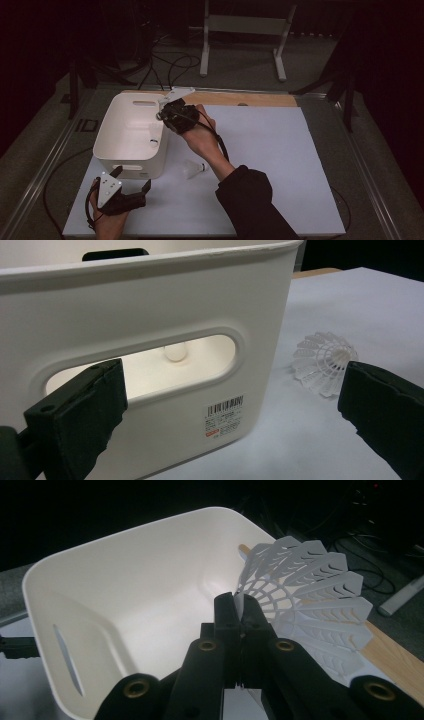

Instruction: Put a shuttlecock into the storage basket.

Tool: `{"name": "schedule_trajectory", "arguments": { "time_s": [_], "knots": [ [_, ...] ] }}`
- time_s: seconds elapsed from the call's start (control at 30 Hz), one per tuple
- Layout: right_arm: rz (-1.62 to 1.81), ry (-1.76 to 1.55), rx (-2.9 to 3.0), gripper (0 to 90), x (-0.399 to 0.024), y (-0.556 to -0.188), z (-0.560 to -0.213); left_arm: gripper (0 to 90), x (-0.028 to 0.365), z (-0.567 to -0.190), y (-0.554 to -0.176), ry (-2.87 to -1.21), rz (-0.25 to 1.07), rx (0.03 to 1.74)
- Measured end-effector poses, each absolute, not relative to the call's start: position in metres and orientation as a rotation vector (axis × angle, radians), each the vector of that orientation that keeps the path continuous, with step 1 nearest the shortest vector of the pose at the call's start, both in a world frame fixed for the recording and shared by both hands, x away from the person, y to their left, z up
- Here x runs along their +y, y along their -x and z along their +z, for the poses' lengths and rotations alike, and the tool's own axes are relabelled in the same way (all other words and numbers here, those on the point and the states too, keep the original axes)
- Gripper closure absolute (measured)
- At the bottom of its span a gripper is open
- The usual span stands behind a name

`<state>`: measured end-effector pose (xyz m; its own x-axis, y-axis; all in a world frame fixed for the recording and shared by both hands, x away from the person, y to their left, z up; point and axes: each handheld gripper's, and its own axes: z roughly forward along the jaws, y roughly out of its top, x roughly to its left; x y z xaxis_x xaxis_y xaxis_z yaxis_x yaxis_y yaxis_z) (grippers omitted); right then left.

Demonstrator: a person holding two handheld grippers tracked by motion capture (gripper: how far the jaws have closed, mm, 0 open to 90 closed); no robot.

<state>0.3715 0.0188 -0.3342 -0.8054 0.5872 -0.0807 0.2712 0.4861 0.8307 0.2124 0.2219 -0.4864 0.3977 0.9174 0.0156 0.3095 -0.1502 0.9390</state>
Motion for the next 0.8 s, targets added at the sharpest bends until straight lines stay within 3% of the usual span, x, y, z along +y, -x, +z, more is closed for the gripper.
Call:
{"name": "schedule_trajectory", "arguments": {
  "time_s": [0.8],
  "knots": [
    [1.266,-0.644,2.442,88.9,0.041,-0.360,-0.338,0.0,0.222,-0.486,-0.212,-1.679,0.781,1.089]
  ]
}}
